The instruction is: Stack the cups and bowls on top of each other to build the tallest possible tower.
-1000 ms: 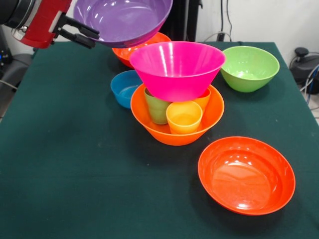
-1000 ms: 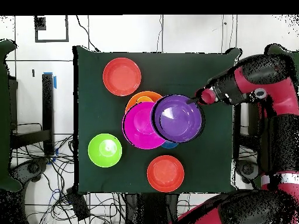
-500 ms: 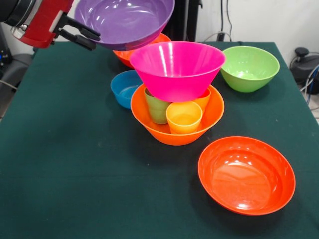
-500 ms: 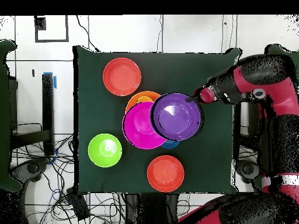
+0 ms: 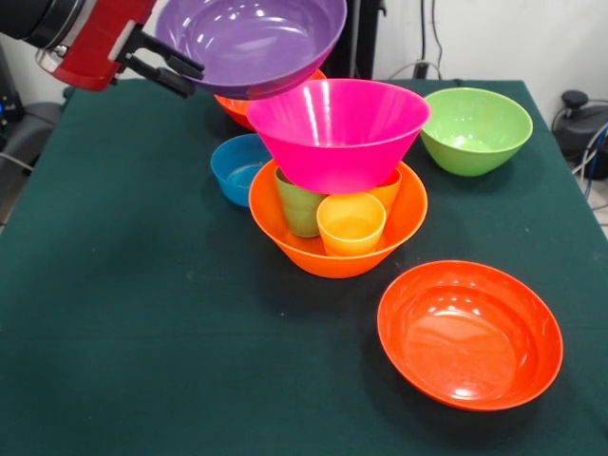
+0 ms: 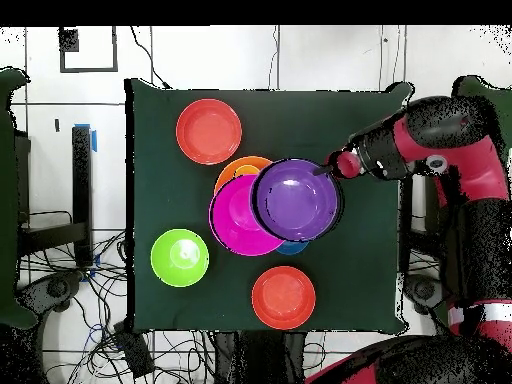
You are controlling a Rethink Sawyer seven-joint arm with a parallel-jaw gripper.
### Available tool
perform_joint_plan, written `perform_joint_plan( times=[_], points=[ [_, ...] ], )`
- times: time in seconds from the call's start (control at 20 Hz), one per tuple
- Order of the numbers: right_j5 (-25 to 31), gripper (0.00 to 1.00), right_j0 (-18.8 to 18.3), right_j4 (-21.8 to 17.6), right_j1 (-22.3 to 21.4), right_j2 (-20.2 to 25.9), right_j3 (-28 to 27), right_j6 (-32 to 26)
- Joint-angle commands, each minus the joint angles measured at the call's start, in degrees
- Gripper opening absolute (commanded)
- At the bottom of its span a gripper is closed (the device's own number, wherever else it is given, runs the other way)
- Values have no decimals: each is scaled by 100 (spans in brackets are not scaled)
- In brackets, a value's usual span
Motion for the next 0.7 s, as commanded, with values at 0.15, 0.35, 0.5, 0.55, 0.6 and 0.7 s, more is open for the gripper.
perform_joint_plan(
  times=[0.15,0.35,0.5,0.55,0.6,0.7],
  points=[
    [-773,0,199,228,-193,32,801,990],
    [-884,0,191,288,-210,52,886,958],
    [-920,0,210,319,-223,32,896,975],
    [-956,0,211,326,-233,35,912,965],
    [-992,0,212,333,-243,39,928,955],
    [-1046,0,212,351,-263,42,975,960]
  ],
)
